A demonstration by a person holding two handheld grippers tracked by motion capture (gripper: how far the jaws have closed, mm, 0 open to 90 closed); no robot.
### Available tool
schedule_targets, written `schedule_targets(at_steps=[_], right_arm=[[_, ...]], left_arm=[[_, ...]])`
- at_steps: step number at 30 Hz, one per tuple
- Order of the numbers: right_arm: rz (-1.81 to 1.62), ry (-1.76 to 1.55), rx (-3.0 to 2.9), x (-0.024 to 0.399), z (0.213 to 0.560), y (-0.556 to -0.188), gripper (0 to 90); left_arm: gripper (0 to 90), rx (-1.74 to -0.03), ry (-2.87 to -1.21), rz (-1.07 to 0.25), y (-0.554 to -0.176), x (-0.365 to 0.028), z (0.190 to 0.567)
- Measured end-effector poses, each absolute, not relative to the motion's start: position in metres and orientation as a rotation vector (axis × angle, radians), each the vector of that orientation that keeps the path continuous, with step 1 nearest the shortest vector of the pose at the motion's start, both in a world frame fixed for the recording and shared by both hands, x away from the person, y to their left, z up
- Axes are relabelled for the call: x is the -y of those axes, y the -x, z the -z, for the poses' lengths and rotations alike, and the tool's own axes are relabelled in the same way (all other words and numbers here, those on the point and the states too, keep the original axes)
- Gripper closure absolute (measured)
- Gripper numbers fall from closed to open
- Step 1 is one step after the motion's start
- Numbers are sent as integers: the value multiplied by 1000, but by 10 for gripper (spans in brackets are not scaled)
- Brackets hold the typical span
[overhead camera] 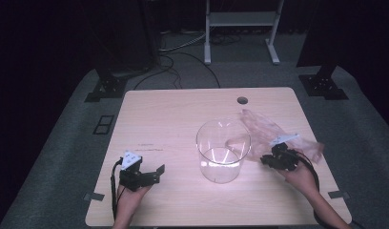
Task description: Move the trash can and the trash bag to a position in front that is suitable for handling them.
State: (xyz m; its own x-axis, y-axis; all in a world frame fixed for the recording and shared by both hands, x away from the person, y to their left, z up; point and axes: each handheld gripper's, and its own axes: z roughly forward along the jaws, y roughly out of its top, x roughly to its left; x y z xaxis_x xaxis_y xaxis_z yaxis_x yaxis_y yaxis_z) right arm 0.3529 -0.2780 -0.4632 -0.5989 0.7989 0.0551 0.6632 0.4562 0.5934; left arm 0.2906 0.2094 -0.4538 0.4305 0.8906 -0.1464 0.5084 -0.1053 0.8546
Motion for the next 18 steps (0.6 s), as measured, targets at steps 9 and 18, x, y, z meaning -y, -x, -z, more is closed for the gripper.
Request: schedule_targets(at_steps=[9,18], right_arm=[[-880,-1230,-2556,291,435,-296,607],[-682,-1304,-2558,347,412,-326,405]], left_arm=[[21,-1194,-1764,-518,-290,-206,453],[21,-1114,-1784,-506,-293,-200,449]])
